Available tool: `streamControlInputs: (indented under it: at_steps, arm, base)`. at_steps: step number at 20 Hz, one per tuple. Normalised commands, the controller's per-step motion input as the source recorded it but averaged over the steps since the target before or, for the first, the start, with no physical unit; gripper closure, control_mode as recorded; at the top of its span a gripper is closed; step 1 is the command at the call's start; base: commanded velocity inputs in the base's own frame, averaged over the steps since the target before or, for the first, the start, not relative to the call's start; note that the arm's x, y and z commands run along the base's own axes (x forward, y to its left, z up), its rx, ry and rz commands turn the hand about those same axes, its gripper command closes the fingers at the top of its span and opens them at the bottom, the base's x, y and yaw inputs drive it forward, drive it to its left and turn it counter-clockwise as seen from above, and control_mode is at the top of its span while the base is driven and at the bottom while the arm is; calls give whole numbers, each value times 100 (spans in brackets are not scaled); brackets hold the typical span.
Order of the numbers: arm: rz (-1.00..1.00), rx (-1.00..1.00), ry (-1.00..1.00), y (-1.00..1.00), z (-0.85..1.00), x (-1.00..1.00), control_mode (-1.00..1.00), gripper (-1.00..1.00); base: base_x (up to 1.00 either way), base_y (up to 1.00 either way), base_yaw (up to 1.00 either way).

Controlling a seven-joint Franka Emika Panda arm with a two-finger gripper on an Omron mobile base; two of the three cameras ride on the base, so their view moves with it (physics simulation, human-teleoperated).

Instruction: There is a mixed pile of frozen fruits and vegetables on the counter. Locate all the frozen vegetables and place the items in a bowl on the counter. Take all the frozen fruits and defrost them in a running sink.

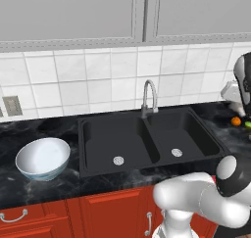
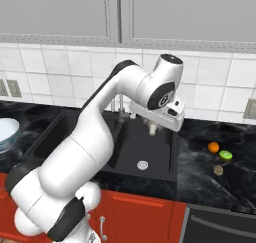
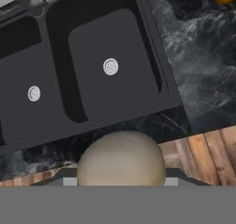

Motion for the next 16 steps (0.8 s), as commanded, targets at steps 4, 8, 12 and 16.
streamControlInputs:
  at_steps: [4, 8, 12, 16]
  arm:
    - [-2, 0, -17, 99, 3, -10, -100, 100]
    - [0, 0, -13, 96, 3, -24, -100, 100]
    - [0, -1, -5, 94, 9, -15, -100, 100]
    - [0, -3, 0, 96, 22, 0, -100, 100]
  base:
    - [0, 0, 0]
    - [0, 0, 0]
    - [0, 0, 0]
    - [0, 0, 0]
